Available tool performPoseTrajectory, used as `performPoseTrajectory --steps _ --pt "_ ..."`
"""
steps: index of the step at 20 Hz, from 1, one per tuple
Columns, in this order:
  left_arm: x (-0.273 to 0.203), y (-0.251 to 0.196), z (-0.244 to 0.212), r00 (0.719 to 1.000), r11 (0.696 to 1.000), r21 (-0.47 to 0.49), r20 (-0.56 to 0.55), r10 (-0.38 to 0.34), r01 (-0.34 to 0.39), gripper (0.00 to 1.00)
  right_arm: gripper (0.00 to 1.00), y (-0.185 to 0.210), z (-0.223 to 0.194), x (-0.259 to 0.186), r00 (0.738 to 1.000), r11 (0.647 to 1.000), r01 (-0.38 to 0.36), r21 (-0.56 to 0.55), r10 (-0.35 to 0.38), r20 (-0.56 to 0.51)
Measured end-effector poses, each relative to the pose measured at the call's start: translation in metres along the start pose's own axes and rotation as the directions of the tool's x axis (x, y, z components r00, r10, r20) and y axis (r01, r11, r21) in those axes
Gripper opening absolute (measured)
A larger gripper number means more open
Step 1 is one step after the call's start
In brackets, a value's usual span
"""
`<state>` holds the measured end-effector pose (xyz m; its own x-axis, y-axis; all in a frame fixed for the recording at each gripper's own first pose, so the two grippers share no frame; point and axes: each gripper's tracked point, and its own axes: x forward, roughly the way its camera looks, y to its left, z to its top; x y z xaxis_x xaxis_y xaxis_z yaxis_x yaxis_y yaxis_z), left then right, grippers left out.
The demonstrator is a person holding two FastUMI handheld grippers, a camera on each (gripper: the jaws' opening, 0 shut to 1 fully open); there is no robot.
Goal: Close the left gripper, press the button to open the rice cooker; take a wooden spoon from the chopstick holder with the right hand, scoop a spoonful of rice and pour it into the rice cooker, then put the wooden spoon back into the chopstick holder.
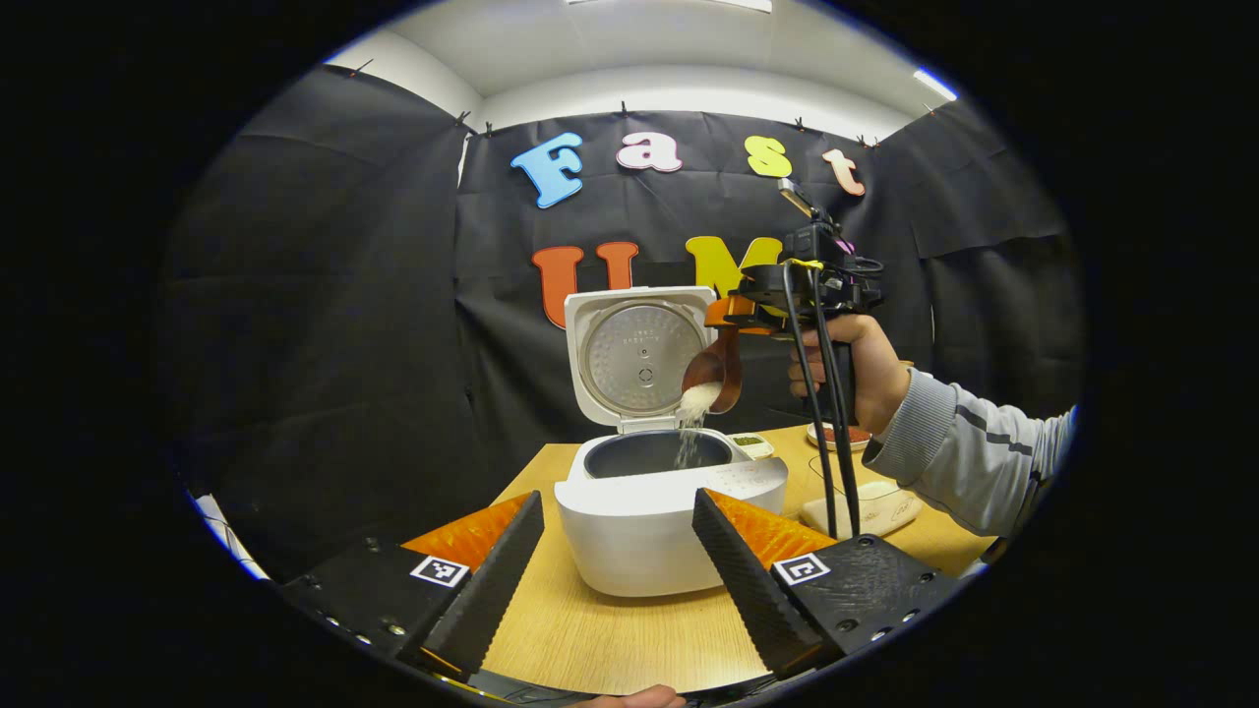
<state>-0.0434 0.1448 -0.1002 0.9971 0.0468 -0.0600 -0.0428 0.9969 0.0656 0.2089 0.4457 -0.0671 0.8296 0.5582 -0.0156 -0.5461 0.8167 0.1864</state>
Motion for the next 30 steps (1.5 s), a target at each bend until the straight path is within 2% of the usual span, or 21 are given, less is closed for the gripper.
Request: performPoseTrajectory --steps 3,4,5,6,7,8,9,12,14,16,17,18,23,28,29,30 --pt "-0.004 0.002 0.004 1.0 1.0 -0.006 0.011 -0.003 0.003 0.97 0.16 0.014 -0.009 0.004 1.0 0.987 0.002 -0.16 -0.006 -0.025" --pt "-0.005 0.001 0.004 1.0 1.0 -0.008 0.015 -0.006 0.007 0.97 0.1 0.021 -0.009 0.006 1.0 0.978 0.005 -0.209 -0.01 -0.021" --pt "-0.004 0.001 0.004 1.0 1.0 -0.006 0.015 -0.01 0.01 0.97 0.11 0.027 -0.008 0.005 1.0 0.96 0.005 -0.28 -0.01 -0.015" --pt "-0.003 0.002 0.005 1.0 1.0 -0.003 0.013 -0.007 0.007 0.97 0.16 0.031 -0.005 0.005 1.0 0.935 0.012 -0.355 -0.013 0.001" --pt "-0.003 0.004 0.005 1.0 1.0 0.001 0.012 -0.005 0.005 0.97 0.16 0.037 -0.002 0.004 1.0 0.91 0.018 -0.415 -0.01 0.021" --pt "-0.002 0.003 0.004 1.0 1.0 0.005 0.01 -0.005 0.005 0.97 0.11 0.044 -0.005 0.004 1.0 0.884 0.014 -0.467 -0.003 0.025" --pt "-0.003 0.003 0.005 1.0 1.0 0.008 0.01 -0.007 0.007 0.97 0.16 0.049 -0.007 0.003 1.0 0.857 0.012 -0.515 0.003 0.029" --pt "-0.005 -0.004 0.007 0.999 0.999 -0.006 0.009 -0.037 0.037 0.97 0.16 0.057 -0.007 -0.002 0.997 0.767 0.049 -0.64 -0.004 0.071" --pt "-0.006 -0.005 0.009 0.999 0.999 -0.025 0.012 -0.046 0.047 0.97 0.16 0.057 -0.01 -0.004 0.997 0.742 0.057 -0.668 -0.006 0.078" --pt "-0.005 -0.005 0.01 0.999 0.998 -0.038 0.016 -0.044 0.044 0.97 0.16 0.049 -0.013 -0.009 0.998 0.757 0.045 -0.651 -0.008 0.059" --pt "-0.005 -0.004 0.01 0.999 0.998 -0.043 0.019 -0.037 0.037 0.97 0.12 0.043 -0.012 -0.014 0.998 0.77 0.047 -0.636 -0.017 0.054" --pt "-0.005 -0.004 0.011 0.999 0.998 -0.048 0.023 -0.028 0.029 0.97 0.16 0.035 -0.009 -0.02 0.998 0.782 0.053 -0.621 -0.027 0.051" --pt "0.008 -0.015 0.014 0.999 0.995 -0.087 0.022 -0.041 0.043 0.97 0.16 -0.011 0.012 -0.048 0.995 0.832 0.102 -0.545 -0.078 0.066" --pt "0.021 -0.031 0.025 0.999 0.995 -0.093 0.036 -0.023 0.026 0.97 0.17 -0.058 0.026 -0.076 0.992 0.85 0.129 -0.51 -0.107 0.072" --pt "0.024 -0.035 0.027 0.999 0.995 -0.092 0.038 -0.024 0.028 0.97 0.19 -0.068 0.026 -0.084 0.992 0.858 0.128 -0.498 -0.109 0.067" --pt "0.027 -0.039 0.027 0.999 0.996 -0.091 0.037 -0.023 0.026 0.97 0.17 -0.076 0.028 -0.092 0.992 0.863 0.126 -0.489 -0.109 0.062"
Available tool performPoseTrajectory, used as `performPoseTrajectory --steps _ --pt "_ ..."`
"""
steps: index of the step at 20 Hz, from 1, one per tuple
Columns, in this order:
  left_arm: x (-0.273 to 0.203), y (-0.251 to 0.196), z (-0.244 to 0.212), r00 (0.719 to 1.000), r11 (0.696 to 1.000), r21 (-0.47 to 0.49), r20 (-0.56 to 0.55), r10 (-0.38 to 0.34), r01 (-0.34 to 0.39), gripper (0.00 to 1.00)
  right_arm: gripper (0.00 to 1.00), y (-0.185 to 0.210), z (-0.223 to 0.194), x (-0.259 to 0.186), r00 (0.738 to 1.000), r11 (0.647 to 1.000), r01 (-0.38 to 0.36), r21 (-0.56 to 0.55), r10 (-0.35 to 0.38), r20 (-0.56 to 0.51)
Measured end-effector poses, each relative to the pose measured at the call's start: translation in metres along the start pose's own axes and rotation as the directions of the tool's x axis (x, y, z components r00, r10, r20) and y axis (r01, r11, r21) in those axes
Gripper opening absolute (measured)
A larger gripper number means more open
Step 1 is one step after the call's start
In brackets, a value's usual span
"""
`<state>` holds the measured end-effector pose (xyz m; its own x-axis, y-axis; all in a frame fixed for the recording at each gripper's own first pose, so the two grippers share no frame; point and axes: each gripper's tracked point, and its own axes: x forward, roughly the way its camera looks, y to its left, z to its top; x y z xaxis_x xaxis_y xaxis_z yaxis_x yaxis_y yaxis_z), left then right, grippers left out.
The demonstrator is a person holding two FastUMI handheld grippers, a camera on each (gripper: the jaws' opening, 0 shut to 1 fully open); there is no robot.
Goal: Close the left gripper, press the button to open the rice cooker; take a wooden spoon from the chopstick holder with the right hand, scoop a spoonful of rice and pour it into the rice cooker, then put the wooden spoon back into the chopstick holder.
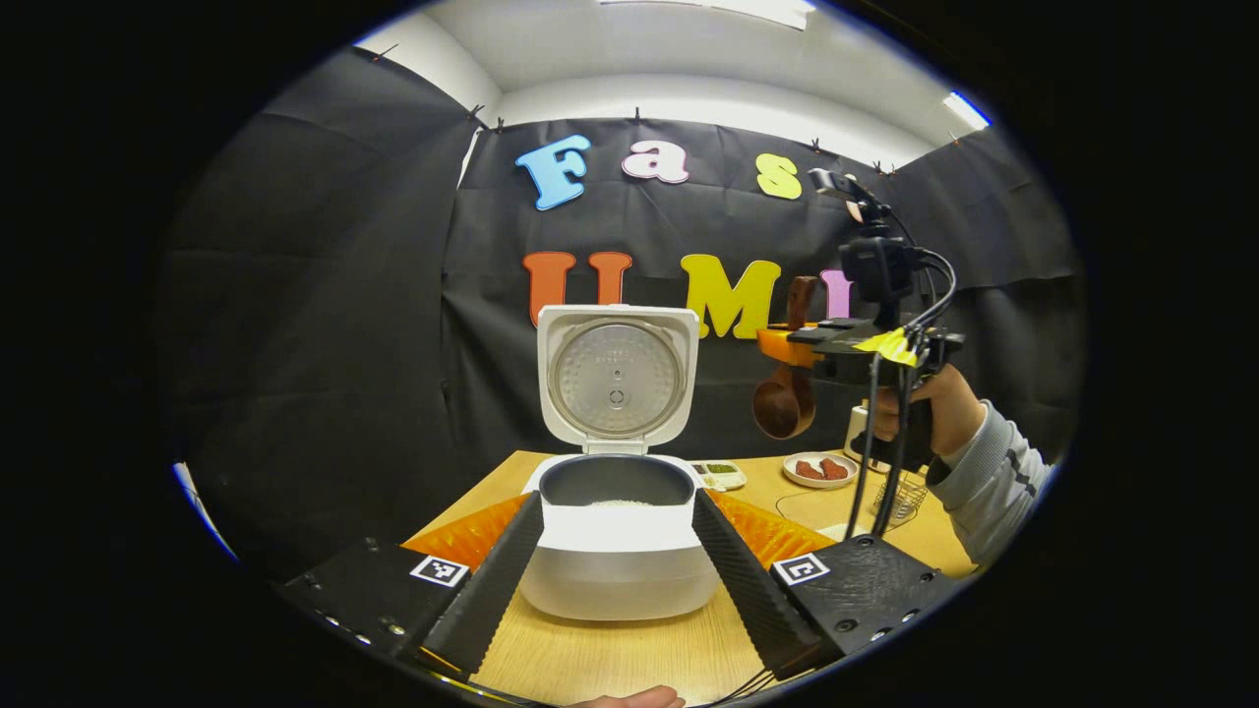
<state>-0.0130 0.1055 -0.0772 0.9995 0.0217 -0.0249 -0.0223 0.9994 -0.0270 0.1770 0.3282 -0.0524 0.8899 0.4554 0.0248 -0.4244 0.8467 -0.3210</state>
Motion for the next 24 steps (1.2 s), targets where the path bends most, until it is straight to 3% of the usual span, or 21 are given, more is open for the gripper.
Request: performPoseTrajectory --steps 12,17,24 --pt "0.034 -0.068 0.026 0.997 0.997 0.061 0.066 -0.044 0.04 0.97 0.18 -0.137 -0.037 -0.076 0.992 0.988 0.123 0.096 -0.12 -0.045" --pt "0.047 -0.085 0.04 0.993 0.994 0.103 0.111 -0.044 0.032 0.97 0.19 -0.202 -0.065 -0.101 0.975 0.97 0.212 0.115 -0.202 -0.096" --pt "0.058 -0.1 0.048 0.992 0.991 0.131 0.122 -0.034 0.018 0.95 0.19 -0.262 -0.111 -0.113 0.948 0.94 0.296 0.168 -0.268 -0.169"
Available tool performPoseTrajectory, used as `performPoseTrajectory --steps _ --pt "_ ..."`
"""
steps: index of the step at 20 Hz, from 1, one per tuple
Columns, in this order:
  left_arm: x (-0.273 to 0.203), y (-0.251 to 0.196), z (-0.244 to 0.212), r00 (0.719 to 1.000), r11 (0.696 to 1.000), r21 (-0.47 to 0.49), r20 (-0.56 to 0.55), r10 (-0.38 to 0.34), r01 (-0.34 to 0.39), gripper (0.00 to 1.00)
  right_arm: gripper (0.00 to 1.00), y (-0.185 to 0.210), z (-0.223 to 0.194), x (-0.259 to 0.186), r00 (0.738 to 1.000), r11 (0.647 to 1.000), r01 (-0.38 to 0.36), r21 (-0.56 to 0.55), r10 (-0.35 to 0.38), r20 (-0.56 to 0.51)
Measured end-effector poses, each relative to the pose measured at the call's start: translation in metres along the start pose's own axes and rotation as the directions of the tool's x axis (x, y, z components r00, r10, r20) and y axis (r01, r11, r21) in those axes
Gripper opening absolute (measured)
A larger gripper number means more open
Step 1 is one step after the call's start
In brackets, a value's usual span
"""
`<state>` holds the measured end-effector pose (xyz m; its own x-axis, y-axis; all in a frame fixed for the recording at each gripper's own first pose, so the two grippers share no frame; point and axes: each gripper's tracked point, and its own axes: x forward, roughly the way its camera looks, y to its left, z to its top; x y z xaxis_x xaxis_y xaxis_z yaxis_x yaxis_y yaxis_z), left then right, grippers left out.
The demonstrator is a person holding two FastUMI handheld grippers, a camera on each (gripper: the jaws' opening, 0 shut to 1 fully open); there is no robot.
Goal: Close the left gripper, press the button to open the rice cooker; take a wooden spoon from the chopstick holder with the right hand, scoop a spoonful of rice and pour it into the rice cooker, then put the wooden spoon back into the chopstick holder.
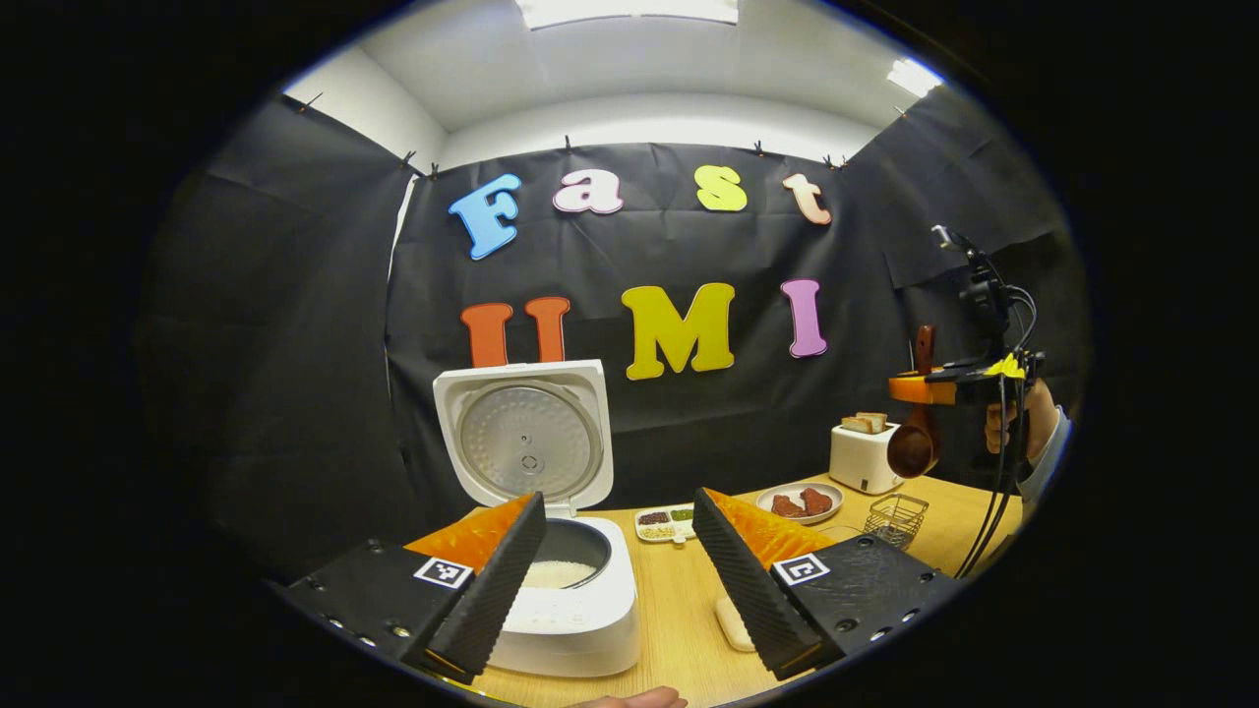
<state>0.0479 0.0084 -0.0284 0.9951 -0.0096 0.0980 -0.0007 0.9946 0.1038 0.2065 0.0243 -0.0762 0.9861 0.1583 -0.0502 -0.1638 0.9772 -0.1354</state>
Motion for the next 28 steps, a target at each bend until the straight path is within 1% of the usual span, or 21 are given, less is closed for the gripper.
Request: performPoseTrajectory --steps 2,6,9,12,14,15,16,18,19,20,23,24,25,26,28 --pt "0.0 0.007 0.001 0.999 0.999 0.008 0.005 0.032 -0.032 0.95 0.2 -0.012 -0.017 0.008 0.999 1.0 0.021 0.011 -0.021 -0.032" --pt "0.001 0.018 -0.007 0.998 0.998 -0.021 -0.029 0.056 -0.057 0.95 0.2 -0.029 -0.044 0.019 0.997 0.998 0.043 0.054 -0.039 -0.068" --pt "-0.001 0.017 -0.008 0.997 0.997 -0.042 -0.043 0.057 -0.059 0.95 0.21 -0.038 -0.069 0.03 0.993 0.993 0.06 0.106 -0.048 -0.108" --pt "-0.004 0.017 -0.006 0.997 0.997 -0.031 -0.042 0.069 -0.07 0.95 0.22 -0.041 -0.089 0.041 0.989 0.99 0.056 0.133 -0.036 -0.146" --pt "-0.005 0.014 -0.006 0.997 0.997 -0.04 -0.05 0.066 -0.068 0.95 0.23 -0.039 -0.097 0.044 0.987 0.985 0.037 0.169 -0.01 -0.161" --pt "-0.007 0.014 -0.006 0.997 0.997 -0.048 -0.05 0.065 -0.068 0.95 0.24 -0.041 -0.099 0.046 0.986 0.982 0.038 0.185 -0.007 -0.168" --pt "-0.007 0.013 -0.005 0.997 0.996 -0.058 -0.049 0.062 -0.064 0.95 0.29 -0.043 -0.1 0.047 0.984 0.982 0.043 0.186 -0.01 -0.176" --pt "-0.009 0.011 -0.007 0.997 0.996 -0.068 -0.05 0.058 -0.062 0.95 0.57 -0.05 -0.096 0.044 0.986 0.984 0.061 0.165 -0.034 -0.162" --pt "-0.008 0.012 -0.006 0.997 0.995 -0.071 -0.051 0.061 -0.064 0.95 0.62 -0.059 -0.094 0.042 0.986 0.986 0.086 0.144 -0.064 -0.152" --pt "-0.007 0.013 -0.008 0.997 0.995 -0.076 -0.053 0.062 -0.066 0.95 0.62 -0.065 -0.088 0.039 0.986 0.986 0.108 0.124 -0.09 -0.14" --pt "-0.005 0.014 -0.007 0.997 0.994 -0.096 -0.057 0.055 -0.06 0.95 0.98 -0.073 -0.073 0.031 0.985 0.985 0.15 0.082 -0.141 -0.101" --pt "-0.005 0.014 -0.005 0.997 0.993 -0.099 -0.055 0.053 -0.058 0.95 0.98 -0.076 -0.067 0.027 0.983 0.983 0.169 0.07 -0.162 -0.09" --pt "-0.005 0.018 -0.004 0.997 0.993 -0.097 -0.052 0.058 -0.063 0.95 0.96 -0.076 -0.06 0.021 0.982 0.982 0.178 0.065 -0.173 -0.077" --pt "-0.004 0.021 -0.003 0.996 0.993 -0.095 -0.052 0.066 -0.071 0.96 0.99 -0.074 -0.054 0.014 0.983 0.981 0.178 0.074 -0.174 -0.066" --pt "-0.001 0.03 -0.001 0.995 0.991 -0.101 -0.057 0.078 -0.084 0.95 0.99 -0.063 -0.041 -0.002 0.988 0.984 0.151 0.098 -0.147 -0.046"
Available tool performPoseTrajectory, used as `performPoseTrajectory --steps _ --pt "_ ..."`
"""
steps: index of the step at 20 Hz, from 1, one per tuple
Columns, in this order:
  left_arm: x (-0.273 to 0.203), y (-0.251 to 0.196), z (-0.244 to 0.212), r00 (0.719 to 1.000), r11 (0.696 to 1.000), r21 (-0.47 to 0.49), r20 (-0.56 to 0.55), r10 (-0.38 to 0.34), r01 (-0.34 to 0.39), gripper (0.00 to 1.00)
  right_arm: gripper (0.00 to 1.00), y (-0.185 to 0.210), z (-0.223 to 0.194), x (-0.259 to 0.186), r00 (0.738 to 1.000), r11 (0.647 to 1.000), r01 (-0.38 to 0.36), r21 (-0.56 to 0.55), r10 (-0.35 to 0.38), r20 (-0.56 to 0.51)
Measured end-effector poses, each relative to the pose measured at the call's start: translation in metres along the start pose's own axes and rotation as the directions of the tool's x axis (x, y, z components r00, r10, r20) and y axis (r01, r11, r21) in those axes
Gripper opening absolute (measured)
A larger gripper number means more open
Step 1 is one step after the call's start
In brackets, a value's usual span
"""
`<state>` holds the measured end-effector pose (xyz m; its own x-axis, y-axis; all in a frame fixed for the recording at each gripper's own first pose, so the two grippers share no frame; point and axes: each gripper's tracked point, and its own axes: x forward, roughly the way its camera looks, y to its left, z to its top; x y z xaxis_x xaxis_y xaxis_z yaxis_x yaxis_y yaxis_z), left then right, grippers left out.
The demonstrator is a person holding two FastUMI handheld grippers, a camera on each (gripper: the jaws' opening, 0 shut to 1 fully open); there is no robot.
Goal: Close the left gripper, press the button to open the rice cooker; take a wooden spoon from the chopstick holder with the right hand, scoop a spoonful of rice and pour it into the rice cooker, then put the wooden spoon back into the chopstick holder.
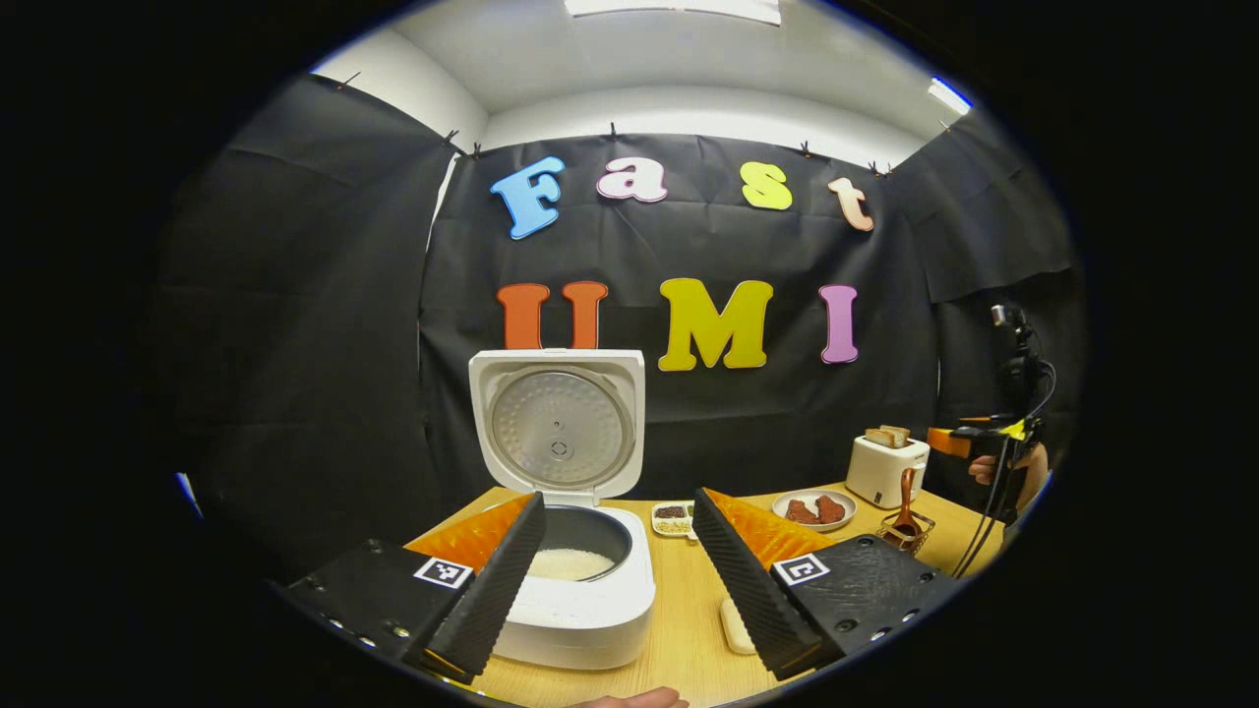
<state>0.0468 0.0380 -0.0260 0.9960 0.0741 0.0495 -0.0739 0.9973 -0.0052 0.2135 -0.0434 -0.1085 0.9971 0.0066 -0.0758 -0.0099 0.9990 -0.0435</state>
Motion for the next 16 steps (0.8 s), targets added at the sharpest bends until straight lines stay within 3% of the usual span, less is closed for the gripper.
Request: performPoseTrajectory --steps 7,13,16 --pt "0.018 0.026 0.026 1.0 0.999 -0.049 0.013 -0.005 0.006 0.95 1.0 0.019 0.023 -0.06 0.998 0.998 -0.053 0.027 0.052 0.045" --pt "0.054 0.042 0.057 0.999 0.996 -0.081 0.016 -0.048 0.049 0.94 0.96 0.037 0.018 -0.101 0.998 0.998 -0.031 -0.062 0.034 0.062" --pt "0.074 0.053 0.071 0.999 0.997 -0.068 0.034 -0.036 0.038 0.94 1.0 0.069 0.018 -0.122 0.992 0.992 -0.095 -0.088 0.102 0.075"
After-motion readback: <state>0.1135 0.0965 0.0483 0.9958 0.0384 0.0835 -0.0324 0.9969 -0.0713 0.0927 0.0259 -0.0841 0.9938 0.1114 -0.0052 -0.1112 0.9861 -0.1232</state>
